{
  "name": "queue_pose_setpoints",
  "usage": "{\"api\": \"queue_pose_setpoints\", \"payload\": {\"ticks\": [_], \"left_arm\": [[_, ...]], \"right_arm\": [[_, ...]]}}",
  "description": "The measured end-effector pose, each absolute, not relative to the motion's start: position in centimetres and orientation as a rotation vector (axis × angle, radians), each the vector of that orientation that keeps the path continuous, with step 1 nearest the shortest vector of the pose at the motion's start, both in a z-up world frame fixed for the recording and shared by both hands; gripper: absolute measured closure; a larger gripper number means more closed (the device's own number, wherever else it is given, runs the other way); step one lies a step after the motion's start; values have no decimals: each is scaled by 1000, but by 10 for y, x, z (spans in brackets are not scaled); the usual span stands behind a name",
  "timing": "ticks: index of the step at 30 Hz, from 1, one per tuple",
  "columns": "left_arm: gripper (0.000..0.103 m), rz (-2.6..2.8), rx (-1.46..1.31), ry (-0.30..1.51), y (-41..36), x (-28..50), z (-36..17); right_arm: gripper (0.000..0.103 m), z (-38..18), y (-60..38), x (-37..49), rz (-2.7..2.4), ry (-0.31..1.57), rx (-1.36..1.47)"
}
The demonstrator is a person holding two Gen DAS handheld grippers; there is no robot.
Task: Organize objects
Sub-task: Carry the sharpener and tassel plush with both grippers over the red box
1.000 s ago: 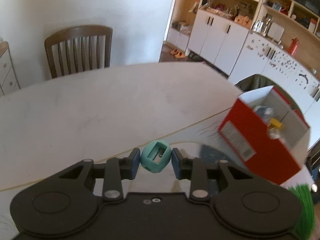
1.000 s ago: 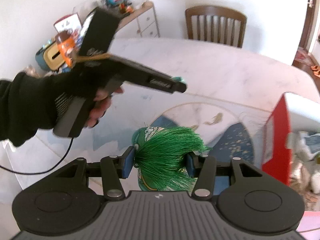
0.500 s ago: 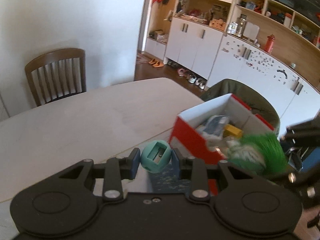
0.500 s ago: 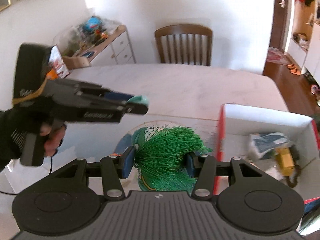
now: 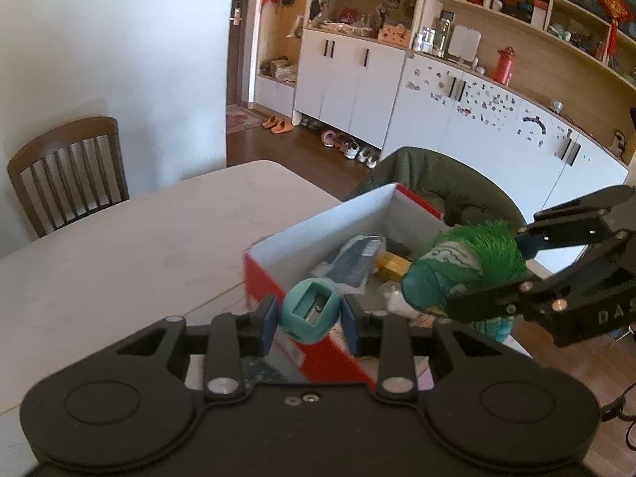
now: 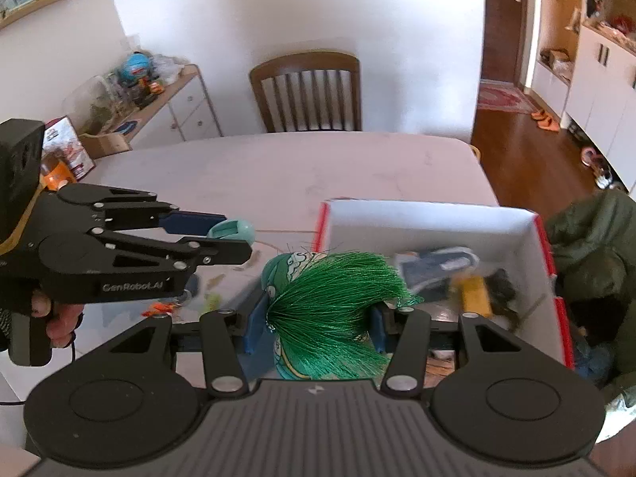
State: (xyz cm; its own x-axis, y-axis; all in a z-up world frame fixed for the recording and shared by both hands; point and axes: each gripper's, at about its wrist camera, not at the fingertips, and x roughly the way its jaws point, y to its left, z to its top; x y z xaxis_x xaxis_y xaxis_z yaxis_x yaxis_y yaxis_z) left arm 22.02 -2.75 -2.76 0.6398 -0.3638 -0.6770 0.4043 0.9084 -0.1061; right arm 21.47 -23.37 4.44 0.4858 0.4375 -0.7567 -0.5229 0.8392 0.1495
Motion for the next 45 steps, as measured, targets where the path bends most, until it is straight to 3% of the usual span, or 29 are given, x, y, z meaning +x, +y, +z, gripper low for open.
{"api": "queue_pose_setpoints", "payload": {"ticks": [21, 45], "left_arm": [[70, -330, 159, 856, -114, 281, -85], [70, -226, 281, 1013, -149, 334, -142]], "right_arm": [[53, -6, -336, 291, 477, 958, -101], [52, -84, -321, 318, 547, 1063, -303]]}}
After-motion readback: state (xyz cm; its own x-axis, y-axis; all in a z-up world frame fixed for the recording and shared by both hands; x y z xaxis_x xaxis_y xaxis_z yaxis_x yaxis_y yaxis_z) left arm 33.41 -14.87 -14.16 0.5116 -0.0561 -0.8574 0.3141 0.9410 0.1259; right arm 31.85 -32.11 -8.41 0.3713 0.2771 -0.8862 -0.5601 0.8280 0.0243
